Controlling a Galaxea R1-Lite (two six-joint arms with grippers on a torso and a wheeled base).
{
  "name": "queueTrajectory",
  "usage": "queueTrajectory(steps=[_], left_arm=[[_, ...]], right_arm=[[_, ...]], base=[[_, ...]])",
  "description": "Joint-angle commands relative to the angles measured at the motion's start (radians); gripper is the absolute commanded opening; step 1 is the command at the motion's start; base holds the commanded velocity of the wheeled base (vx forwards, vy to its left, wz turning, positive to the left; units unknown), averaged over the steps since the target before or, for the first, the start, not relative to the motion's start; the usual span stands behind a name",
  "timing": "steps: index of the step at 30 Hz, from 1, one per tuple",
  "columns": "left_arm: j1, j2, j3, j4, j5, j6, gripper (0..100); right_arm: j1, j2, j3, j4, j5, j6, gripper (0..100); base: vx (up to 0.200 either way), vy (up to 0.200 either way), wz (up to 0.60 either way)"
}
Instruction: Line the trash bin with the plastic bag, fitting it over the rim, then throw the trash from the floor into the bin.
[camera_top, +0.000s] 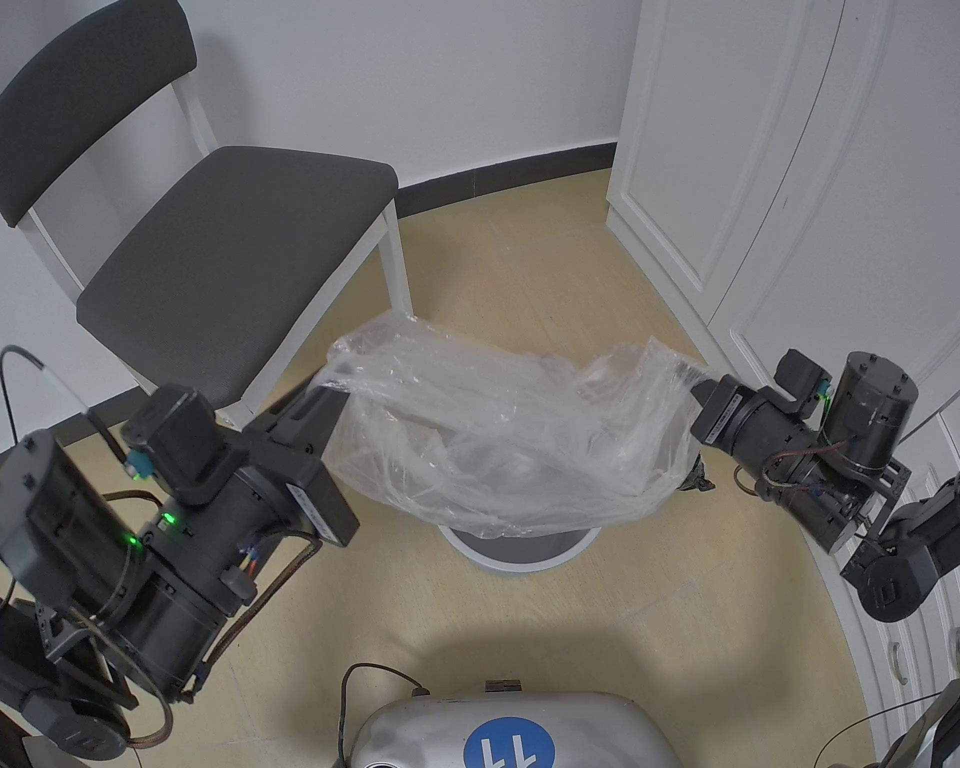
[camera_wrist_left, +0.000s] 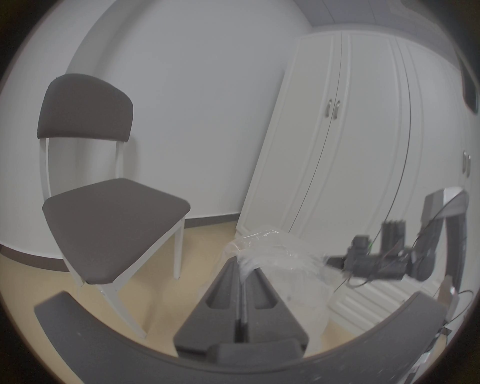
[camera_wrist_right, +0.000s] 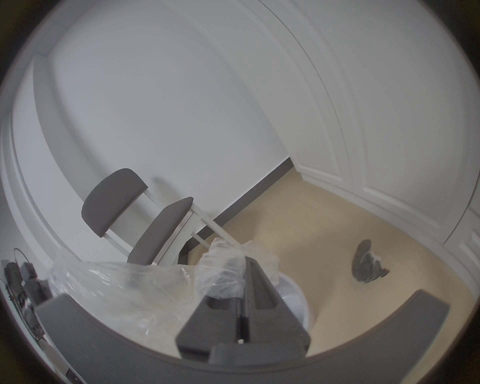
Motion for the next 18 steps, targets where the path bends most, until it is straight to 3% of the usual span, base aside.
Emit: queueTrajectory(steps=[1, 5, 18], left_arm=[[0.070, 0.094, 0.015, -0.008, -0.011, -0.003, 0], [0.156, 0.091, 0.007, -0.008, -0.062, -0.003, 0], [0.216, 0.057, 0.003, -0.006, -0.089, 0.002, 0]], right_arm=[[-0.020, -0.079, -0.006, 0.030, 0.001, -0.023, 0], [-0.046, -0.100, -0.015, 0.032, 0.001, -0.042, 0], [-0.145, -0.155, 0.013, 0.039, 0.011, -0.164, 0]], base=[[0.000, 0.000, 0.00], [0.000, 0.000, 0.00], [0.000, 0.000, 0.00]])
